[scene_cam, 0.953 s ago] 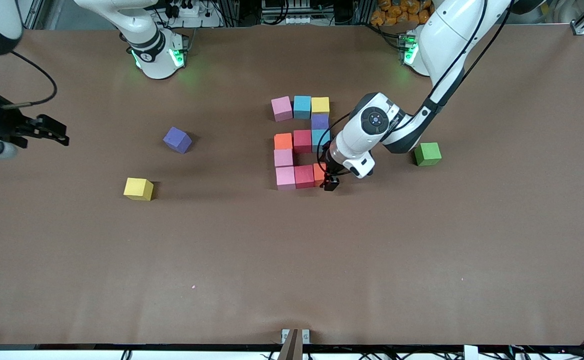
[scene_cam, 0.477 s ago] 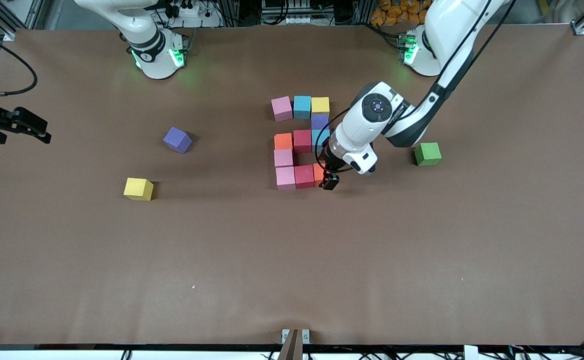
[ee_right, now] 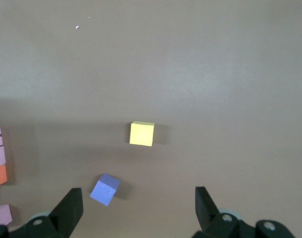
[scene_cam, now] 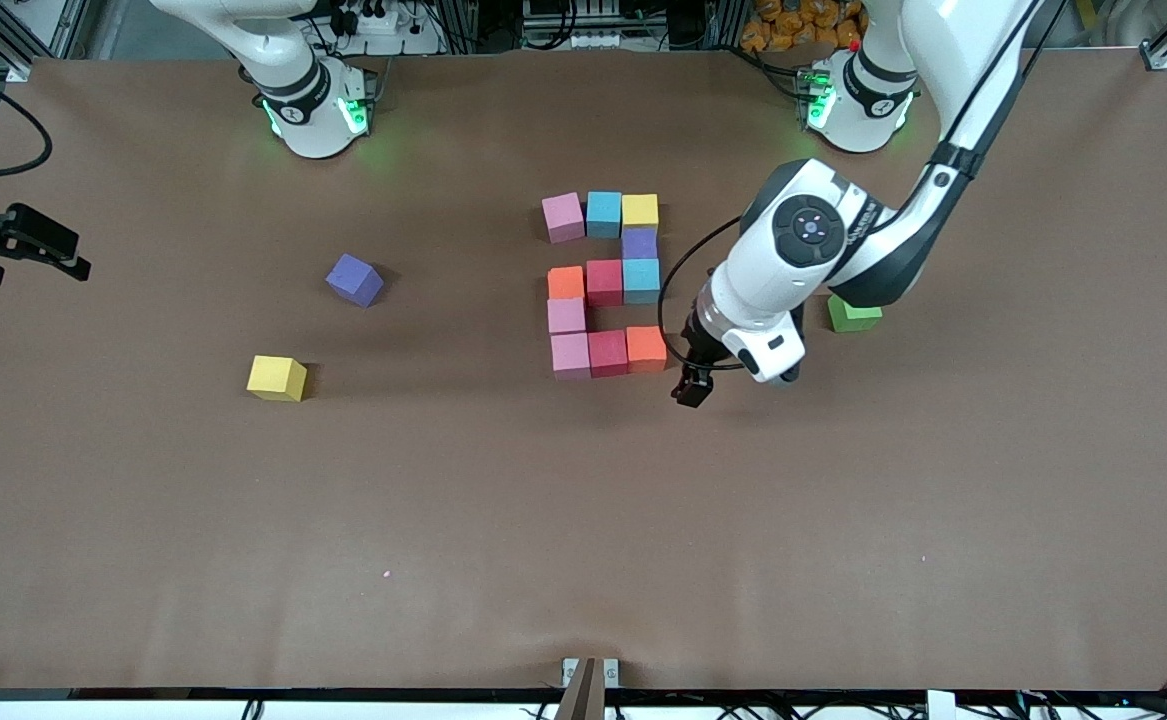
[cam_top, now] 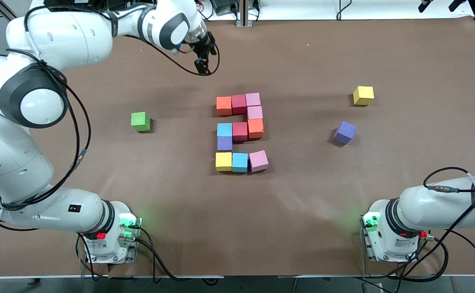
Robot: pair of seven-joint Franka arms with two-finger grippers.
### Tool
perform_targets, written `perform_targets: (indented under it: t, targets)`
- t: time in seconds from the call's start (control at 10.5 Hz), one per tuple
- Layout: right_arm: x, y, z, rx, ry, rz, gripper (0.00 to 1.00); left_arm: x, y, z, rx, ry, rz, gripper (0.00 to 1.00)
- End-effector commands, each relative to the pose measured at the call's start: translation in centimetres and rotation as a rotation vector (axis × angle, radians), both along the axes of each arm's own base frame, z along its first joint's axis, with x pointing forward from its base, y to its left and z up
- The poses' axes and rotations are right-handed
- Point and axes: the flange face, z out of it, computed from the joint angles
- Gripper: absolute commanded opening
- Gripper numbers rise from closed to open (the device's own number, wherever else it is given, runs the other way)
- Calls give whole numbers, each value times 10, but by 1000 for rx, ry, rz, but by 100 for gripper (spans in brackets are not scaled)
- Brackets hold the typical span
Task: Form number 2 with 11 blocks
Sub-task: 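Release the orange block and lift the left gripper away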
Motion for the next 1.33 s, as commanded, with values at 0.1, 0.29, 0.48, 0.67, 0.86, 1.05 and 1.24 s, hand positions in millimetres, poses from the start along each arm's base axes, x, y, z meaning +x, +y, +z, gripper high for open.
perform_targets:
  t: [0.1, 0.29, 0.48, 0.67, 0.86, 1.05, 1.24]
  targets:
    - [0, 6, 5, 4, 12, 27, 100, 25, 39, 39, 51, -41, -247, 100]
    - [0, 6, 1, -3, 24, 28, 100, 39, 66, 58, 80, -26, -328, 100]
    - [-3, 4, 2, -19, 36, 28, 100, 53, 102, 73, 130, -11, -468, 100]
    - [-3, 4, 2, -45, 43, 34, 100, 65, 135, 87, 164, -44, -566, 100]
    - [-3, 4, -1, -49, 48, 34, 100, 66, 168, 114, 196, -82, -710, 100]
    - [0, 3, -1, -55, 31, 35, 100, 62, 209, 141, 248, -86, -881, 100]
    - [1, 3, -2, -55, 34, 37, 100, 50, 252, 175, 285, -82, -1023, 100]
